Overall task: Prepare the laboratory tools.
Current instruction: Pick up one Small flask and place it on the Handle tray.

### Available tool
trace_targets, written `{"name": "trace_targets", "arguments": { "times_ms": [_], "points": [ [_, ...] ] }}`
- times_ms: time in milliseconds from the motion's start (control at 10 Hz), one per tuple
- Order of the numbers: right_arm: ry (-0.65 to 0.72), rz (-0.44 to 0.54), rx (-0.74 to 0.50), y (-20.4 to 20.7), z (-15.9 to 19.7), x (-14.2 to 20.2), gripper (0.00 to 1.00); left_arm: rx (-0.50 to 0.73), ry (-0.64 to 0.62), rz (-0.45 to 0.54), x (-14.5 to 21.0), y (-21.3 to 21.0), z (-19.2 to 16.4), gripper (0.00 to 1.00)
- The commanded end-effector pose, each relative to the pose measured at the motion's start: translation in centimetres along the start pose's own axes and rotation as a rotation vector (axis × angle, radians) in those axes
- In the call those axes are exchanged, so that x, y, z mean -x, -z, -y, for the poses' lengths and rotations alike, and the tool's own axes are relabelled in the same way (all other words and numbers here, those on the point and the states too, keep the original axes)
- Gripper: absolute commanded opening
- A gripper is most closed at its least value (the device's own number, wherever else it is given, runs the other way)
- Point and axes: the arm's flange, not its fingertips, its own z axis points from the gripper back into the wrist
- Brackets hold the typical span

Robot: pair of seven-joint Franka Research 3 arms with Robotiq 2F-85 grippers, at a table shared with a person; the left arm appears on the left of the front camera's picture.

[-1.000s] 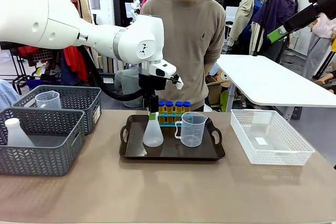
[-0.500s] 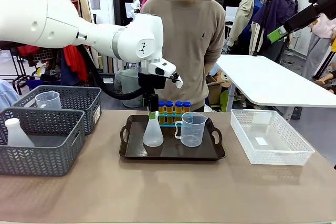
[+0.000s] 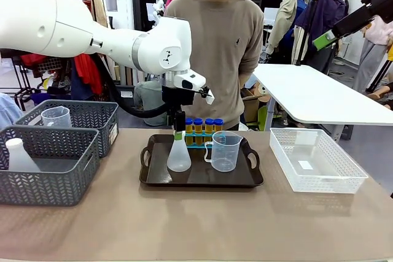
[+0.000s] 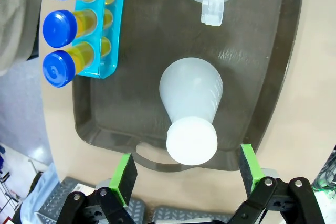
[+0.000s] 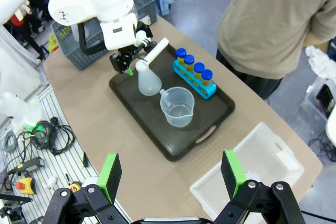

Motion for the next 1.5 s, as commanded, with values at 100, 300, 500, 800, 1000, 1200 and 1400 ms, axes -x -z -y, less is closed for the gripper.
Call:
{"name": "trace_targets", "arguments": {
  "times_ms": [100, 300, 500, 800, 1000, 1200, 1400],
  "points": [
    [-0.006, 0.024, -0.017, 0.0, 0.0, -0.2, 1.00, -0.003, -0.001, 0.001, 0.1, -0.2, 0.0, 1.00],
    [-0.006, 0.024, -0.017, 0.0, 0.0, -0.2, 1.00, 0.032, -0.064, 0.005, 1.5, -2.8, -0.5, 1.00],
    [-0.006, 0.024, -0.017, 0.0, 0.0, -0.2, 1.00, 0.067, -0.105, 0.059, 4.2, -6.5, -2.3, 1.00],
    [-0.006, 0.024, -0.017, 0.0, 0.0, -0.2, 1.00, 0.030, -0.235, 0.121, 7.6, -12.7, -4.2, 1.00],
    [-0.006, 0.024, -0.017, 0.0, 0.0, -0.2, 1.00, 0.054, -0.305, 0.302, 10.2, -17.1, -6.5, 1.00],
    [-0.006, 0.024, -0.017, 0.0, 0.0, -0.2, 1.00, 0.078, -0.367, 0.416, 12.7, -21.0, -8.1, 1.00],
    [-0.006, 0.024, -0.017, 0.0, 0.0, -0.2, 1.00, 0.055, -0.396, 0.491, 14.2, -24.1, -9.4, 1.00]
  ]
}}
